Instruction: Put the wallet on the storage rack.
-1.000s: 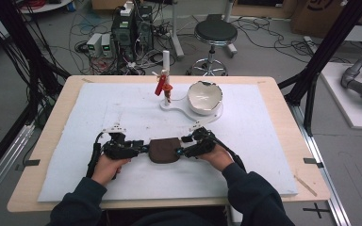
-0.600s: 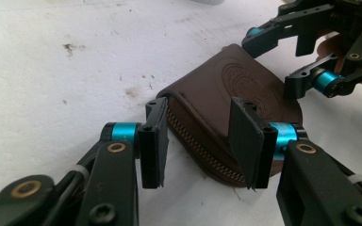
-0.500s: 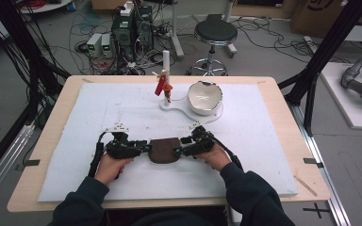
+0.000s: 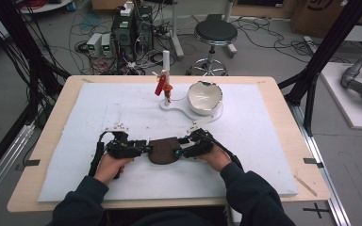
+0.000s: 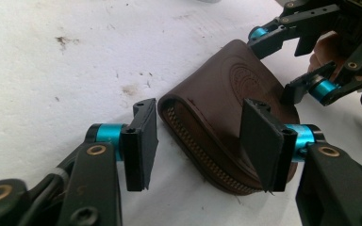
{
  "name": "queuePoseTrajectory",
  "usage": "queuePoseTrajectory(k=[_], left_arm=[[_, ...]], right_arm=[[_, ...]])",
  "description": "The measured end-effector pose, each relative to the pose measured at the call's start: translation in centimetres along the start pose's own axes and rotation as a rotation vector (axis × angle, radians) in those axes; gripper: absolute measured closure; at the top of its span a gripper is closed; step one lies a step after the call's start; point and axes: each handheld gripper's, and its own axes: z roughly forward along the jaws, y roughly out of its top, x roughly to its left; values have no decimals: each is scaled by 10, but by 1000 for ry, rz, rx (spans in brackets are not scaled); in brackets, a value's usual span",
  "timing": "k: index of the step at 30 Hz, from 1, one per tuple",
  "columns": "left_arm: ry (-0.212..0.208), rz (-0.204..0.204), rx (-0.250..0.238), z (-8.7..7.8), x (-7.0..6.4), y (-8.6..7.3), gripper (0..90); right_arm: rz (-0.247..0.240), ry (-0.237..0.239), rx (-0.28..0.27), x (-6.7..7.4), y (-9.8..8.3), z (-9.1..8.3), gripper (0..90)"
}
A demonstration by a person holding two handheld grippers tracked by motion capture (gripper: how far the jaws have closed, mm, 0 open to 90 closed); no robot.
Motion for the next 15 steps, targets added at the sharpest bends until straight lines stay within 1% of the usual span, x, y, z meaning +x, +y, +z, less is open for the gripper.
queuePoseTrajectory(k=[2, 4, 6, 7, 8, 10, 12, 13, 15], left_arm=[[-8, -3, -2, 1, 0, 0, 437], [-26, -3, -9, 1, 0, 0, 429], [-50, 3, -17, 2, 0, 1, 434], [-60, 11, -18, 3, -1, 1, 452], [-59, 14, -16, 3, -2, 1, 454], [-66, 19, -18, 2, -1, 1, 467], [-69, 14, -23, 1, -1, 1, 489], [-69, 21, -25, 1, -1, 2, 498], [-77, 31, -41, -1, -2, 2, 521]], right_arm=[[-51, -14, -2, 3, 1, -1, 461], [-103, -32, 0, 7, 2, -2, 462], [-159, -47, -9, 10, 2, -2, 463], [-183, -53, -11, 11, 2, -2, 464], [-205, -61, -13, 13, 3, -3, 464], [-219, -67, -14, 14, 3, -3, 463], [-216, -63, -15, 13, 3, -3, 463], [-216, -61, -16, 12, 2, -3, 463], [-194, -54, -11, 11, 2, -3, 460]])
